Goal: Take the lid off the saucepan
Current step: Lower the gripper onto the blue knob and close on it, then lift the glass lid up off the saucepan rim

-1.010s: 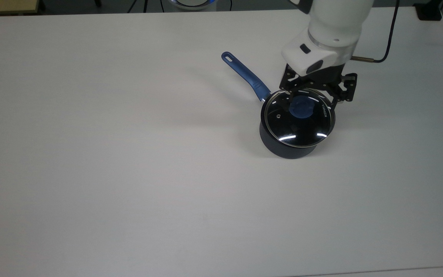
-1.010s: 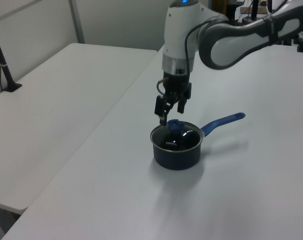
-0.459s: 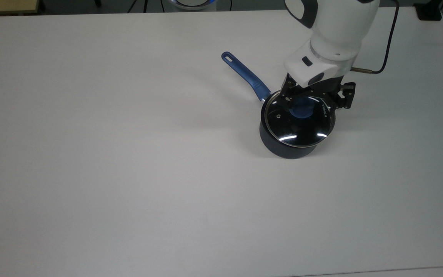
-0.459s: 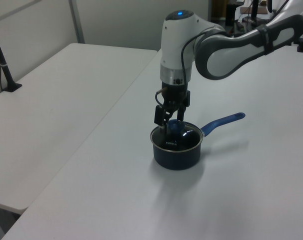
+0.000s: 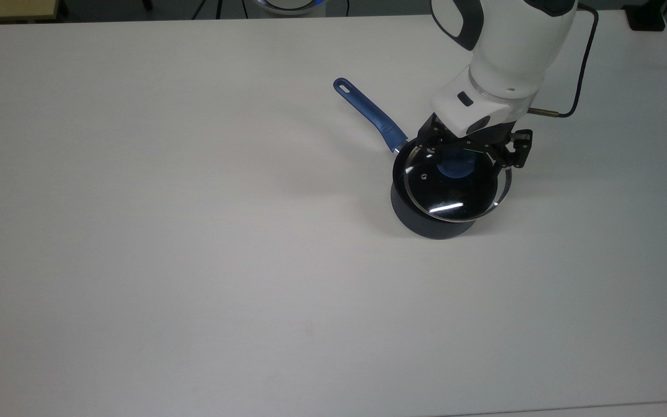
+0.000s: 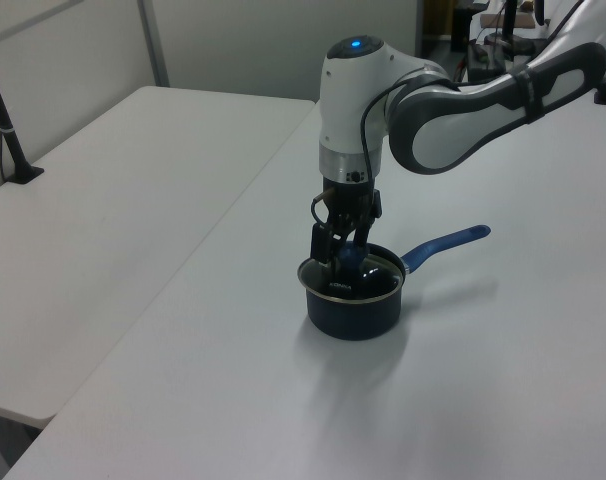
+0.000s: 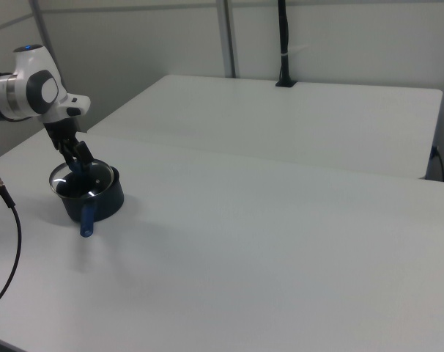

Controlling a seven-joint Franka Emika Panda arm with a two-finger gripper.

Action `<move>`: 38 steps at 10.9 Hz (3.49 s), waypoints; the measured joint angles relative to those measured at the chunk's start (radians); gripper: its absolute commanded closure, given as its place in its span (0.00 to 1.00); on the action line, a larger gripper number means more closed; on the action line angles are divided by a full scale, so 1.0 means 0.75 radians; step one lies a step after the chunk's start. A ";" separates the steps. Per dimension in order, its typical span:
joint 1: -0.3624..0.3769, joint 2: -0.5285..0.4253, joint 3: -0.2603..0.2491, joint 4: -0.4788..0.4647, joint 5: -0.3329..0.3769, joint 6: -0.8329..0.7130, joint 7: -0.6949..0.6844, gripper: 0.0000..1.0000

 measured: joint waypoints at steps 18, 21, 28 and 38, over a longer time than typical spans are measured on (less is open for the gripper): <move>0.108 0.003 -0.093 0.006 -0.053 -0.027 0.070 1.00; 0.108 -0.003 -0.098 0.010 -0.053 -0.032 0.071 1.00; 0.109 -0.038 -0.107 0.022 -0.065 -0.085 0.071 0.45; 0.110 -0.118 -0.113 0.028 -0.093 -0.257 0.231 0.00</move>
